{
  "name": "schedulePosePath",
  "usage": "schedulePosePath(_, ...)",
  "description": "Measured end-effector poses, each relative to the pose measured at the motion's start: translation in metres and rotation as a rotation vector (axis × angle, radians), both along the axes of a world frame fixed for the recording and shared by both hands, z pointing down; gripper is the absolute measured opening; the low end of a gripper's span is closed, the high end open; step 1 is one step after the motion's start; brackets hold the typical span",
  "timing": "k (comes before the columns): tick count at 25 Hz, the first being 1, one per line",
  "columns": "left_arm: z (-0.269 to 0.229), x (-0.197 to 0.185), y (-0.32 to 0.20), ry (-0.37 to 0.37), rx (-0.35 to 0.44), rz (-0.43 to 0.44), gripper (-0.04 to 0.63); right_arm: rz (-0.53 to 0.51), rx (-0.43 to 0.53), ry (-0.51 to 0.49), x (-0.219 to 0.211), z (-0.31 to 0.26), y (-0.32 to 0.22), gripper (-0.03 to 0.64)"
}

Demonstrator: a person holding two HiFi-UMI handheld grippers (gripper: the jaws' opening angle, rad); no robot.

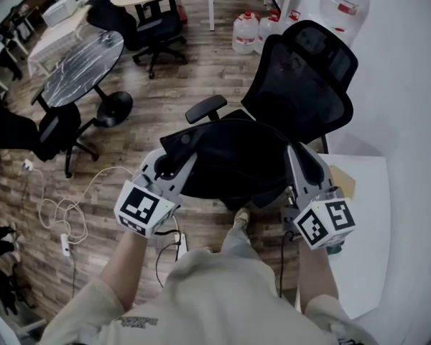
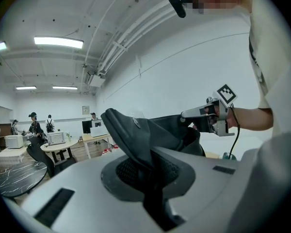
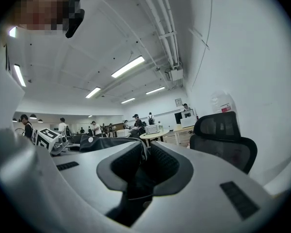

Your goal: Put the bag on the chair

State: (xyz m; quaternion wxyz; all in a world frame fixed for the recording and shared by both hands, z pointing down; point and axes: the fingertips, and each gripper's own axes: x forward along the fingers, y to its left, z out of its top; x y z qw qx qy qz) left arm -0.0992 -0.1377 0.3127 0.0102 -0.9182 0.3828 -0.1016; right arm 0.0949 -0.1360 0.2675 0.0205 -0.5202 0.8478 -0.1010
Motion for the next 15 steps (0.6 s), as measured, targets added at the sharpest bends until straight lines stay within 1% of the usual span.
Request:
schedulePosePath(6, 0.009, 0.029, -0.050, -0.038, -0.022, -0.032, 0.048, -0.024, -0.045, -0.038, 0.029, 0.014, -0.059, 0.078)
schedulePosePath(11, 0.018, 0.044, -0.087, -0.043, -0.051, -0.060, 0.048, -0.062, -0.074, -0.070, 0.045, 0.021, -0.103, 0.080)
schedulePosePath(15, 0.025, 0.065, -0.129, -0.064, -0.054, -0.077, 0.051, -0.073, -0.086, -0.082, 0.068, 0.027, -0.148, 0.078)
